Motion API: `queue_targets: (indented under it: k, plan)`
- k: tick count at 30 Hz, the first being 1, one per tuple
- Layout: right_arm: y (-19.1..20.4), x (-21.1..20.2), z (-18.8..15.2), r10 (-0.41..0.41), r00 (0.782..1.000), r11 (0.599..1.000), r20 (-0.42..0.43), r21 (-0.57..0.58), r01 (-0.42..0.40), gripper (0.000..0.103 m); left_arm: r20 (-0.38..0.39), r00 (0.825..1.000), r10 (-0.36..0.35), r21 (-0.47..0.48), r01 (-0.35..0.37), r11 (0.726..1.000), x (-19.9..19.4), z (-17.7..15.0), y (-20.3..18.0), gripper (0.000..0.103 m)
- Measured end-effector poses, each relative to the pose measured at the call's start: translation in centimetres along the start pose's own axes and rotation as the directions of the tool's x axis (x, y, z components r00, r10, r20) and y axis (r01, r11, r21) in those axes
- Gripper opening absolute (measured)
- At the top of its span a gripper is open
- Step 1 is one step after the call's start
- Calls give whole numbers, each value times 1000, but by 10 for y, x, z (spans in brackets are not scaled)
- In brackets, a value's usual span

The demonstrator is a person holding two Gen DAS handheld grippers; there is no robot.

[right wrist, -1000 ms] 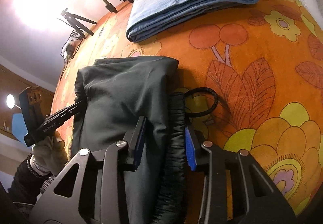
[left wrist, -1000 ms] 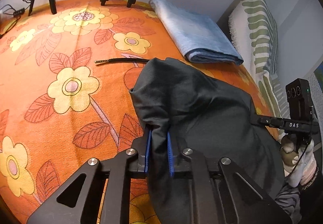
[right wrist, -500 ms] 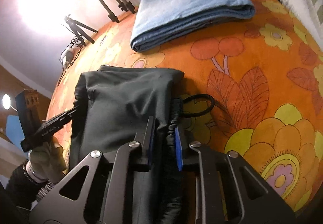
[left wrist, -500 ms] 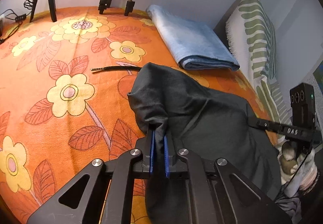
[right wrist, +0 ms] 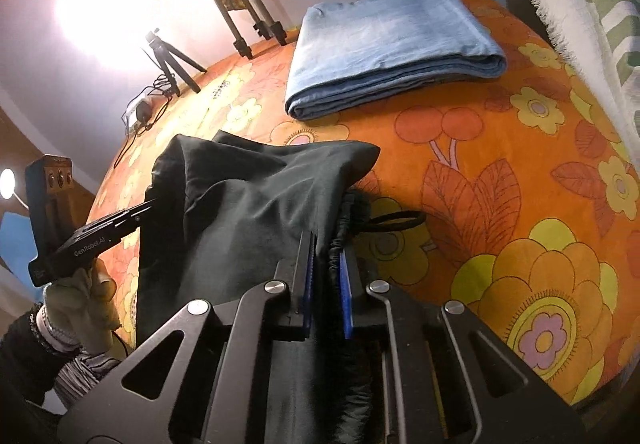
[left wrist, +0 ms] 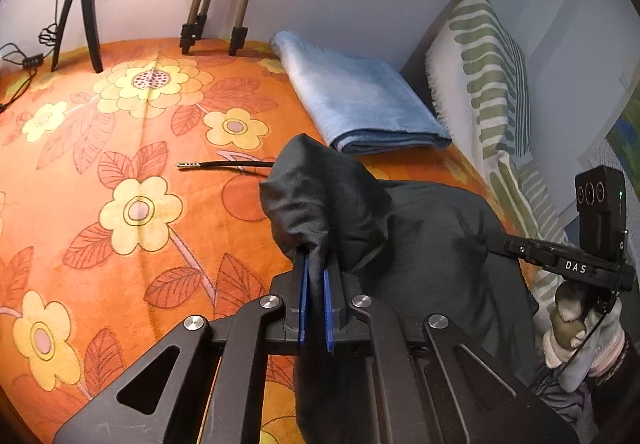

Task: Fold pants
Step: 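Lift the folded trousers with both grippers and carry them onto the blue cloth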

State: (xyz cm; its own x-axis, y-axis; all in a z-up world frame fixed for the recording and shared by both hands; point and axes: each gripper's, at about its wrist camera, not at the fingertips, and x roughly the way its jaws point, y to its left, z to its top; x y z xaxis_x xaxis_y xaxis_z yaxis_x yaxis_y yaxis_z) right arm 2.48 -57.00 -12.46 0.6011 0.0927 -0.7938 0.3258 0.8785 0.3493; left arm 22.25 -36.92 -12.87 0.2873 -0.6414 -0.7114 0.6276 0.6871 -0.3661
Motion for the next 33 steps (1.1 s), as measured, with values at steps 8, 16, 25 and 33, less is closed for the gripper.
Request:
queue_targets:
  k: [8, 16, 25, 33]
  plan:
    - [29, -52, 7, 5, 992, 999, 125, -53, 2, 10, 102, 993, -57, 23, 55, 998, -36, 19, -17, 4]
    - [57, -108, 40, -13, 963, 990, 268, -129, 49, 7, 229, 967, -114, 98, 94, 991, -69, 61, -46, 4]
    - [61, -120, 109, -70, 929, 978, 363, -160, 136, 7, 301, 944, -135, 146, 95, 985, -51, 131, -68, 4]
    - [32, -96, 176, -130, 916, 969, 379, -146, 197, 7, 313, 942, -121, 161, 73, 984, -8, 181, -68, 4]
